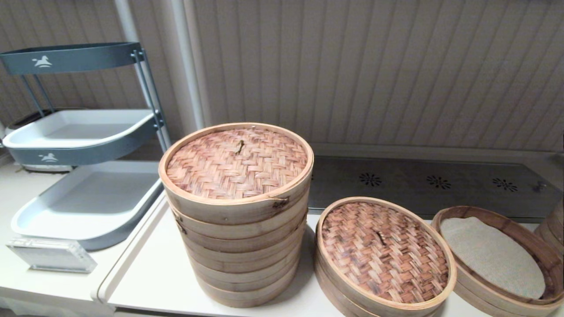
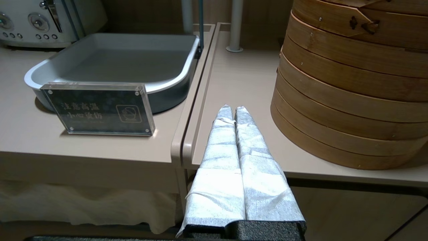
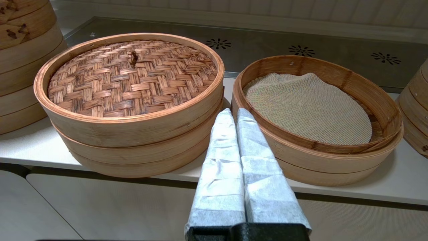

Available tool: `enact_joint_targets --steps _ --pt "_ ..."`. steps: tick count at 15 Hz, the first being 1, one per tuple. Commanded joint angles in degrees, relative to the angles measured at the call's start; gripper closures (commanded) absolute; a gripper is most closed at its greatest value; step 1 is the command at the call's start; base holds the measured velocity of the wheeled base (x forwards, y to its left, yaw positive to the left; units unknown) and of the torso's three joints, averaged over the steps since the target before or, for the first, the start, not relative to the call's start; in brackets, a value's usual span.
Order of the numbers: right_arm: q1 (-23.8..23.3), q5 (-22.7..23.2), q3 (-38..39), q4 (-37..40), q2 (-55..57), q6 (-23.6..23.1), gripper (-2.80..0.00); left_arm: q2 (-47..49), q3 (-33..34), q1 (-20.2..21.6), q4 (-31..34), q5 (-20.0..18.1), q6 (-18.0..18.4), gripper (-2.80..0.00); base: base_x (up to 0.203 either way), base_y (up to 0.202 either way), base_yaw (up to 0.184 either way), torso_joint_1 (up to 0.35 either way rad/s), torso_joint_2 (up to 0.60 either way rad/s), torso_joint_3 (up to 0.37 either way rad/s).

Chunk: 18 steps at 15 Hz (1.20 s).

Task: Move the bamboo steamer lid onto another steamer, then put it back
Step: Pick up the steamer

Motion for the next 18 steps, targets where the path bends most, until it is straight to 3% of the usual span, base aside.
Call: enact_joint_targets --steps 1,5,9,13,18 --pt "0.02 0.06 1.49 0.0 -0.08 -0.08 0.0 -0.09 1.41 0.0 -0.05 -0.03 0.0 0.0 0.0 0.0 0.0 0.0 0.0 0.0" --pt "0.04 -0.01 0.85 -0.17 -0.07 -0.82 0.0 -0.09 1.41 0.0 -0.05 -0.03 0.0 0.0 0.0 0.0 0.0 0.0 0.0 0.0" --pt "0.1 1.73 -10.44 6.84 1.66 -0.79 0.0 -0.15 1.41 0.08 -0.05 0.05 0.0 0.0 0.0 0.0 0.0 0.0 0.0 0.0" --pt "0.08 4.25 -20.07 8.7 14.32 -0.74 0.0 -0.09 1.41 0.0 -0.05 -0.04 0.0 0.0 0.0 0.0 0.0 0.0 0.0 0.0" --pt "0.72 6.2 -35.0 9.18 39.37 0.36 0.0 -0.09 1.41 0.0 -0.05 -0.04 0.0 0.0 0.0 0.0 0.0 0.0 0.0 0.0"
